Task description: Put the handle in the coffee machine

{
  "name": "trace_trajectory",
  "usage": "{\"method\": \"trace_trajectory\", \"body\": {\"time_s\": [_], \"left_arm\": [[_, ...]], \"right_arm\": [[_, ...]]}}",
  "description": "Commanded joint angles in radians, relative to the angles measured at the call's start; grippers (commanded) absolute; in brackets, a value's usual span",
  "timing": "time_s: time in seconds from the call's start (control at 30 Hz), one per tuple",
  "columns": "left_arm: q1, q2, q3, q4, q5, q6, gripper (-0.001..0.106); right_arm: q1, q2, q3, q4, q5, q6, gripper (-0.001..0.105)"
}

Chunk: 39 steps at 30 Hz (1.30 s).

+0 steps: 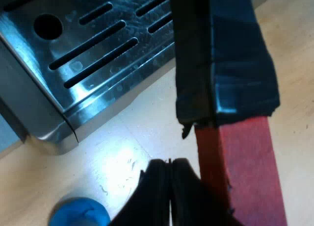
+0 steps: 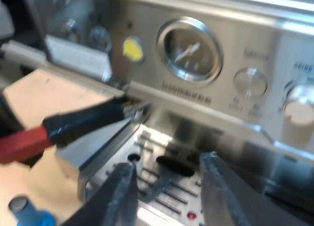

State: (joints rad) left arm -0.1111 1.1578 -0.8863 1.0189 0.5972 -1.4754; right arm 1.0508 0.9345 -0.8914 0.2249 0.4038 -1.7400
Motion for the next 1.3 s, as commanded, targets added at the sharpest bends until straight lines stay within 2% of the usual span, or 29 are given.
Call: {"method": "trace_trajectory", "body": {"time_s": [0.03,0.1,0.2,0.33,0.4,0.67,0.8,1.03,1.13,1.3], "left_arm": [[-0.014,-0.017,-0.002,0.001,0.052,-0.009,0.0],[-0.021,-0.017,-0.002,-0.001,0.052,-0.009,0.0],[-0.06,-0.017,-0.002,0.002,0.052,-0.009,0.0],[-0.132,-0.017,-0.002,0.005,0.041,-0.009,0.0],[-0.171,-0.017,-0.002,-0.002,0.012,-0.009,0.0],[-0.197,-0.017,-0.004,-0.04,0.009,-0.009,0.0],[-0.197,-0.017,-0.004,-0.082,0.07,0.013,0.0],[-0.206,-0.017,-0.004,-0.117,0.109,0.015,0.0],[-0.243,-0.017,-0.004,-0.127,0.137,0.015,0.0],[-0.35,-0.017,-0.025,-0.147,0.134,0.02,0.0]], "right_arm": [[0.002,-0.022,-0.001,0.03,-0.023,0.03,0.061],[0.002,-0.033,-0.001,0.043,-0.032,0.056,0.075],[0.002,-0.038,-0.001,0.048,-0.035,0.077,0.084],[0.002,-0.038,-0.001,0.048,-0.05,0.077,0.084],[0.002,-0.038,-0.001,0.048,-0.05,0.077,0.084],[0.002,-0.038,-0.001,0.048,-0.05,0.077,0.084],[0.002,-0.038,-0.001,0.048,-0.05,0.077,0.084],[0.002,-0.038,-0.001,0.048,-0.05,0.079,0.084],[0.002,-0.038,-0.001,0.048,-0.05,0.079,0.084],[0.002,-0.038,-0.001,0.048,-0.05,0.079,0.084]]}}
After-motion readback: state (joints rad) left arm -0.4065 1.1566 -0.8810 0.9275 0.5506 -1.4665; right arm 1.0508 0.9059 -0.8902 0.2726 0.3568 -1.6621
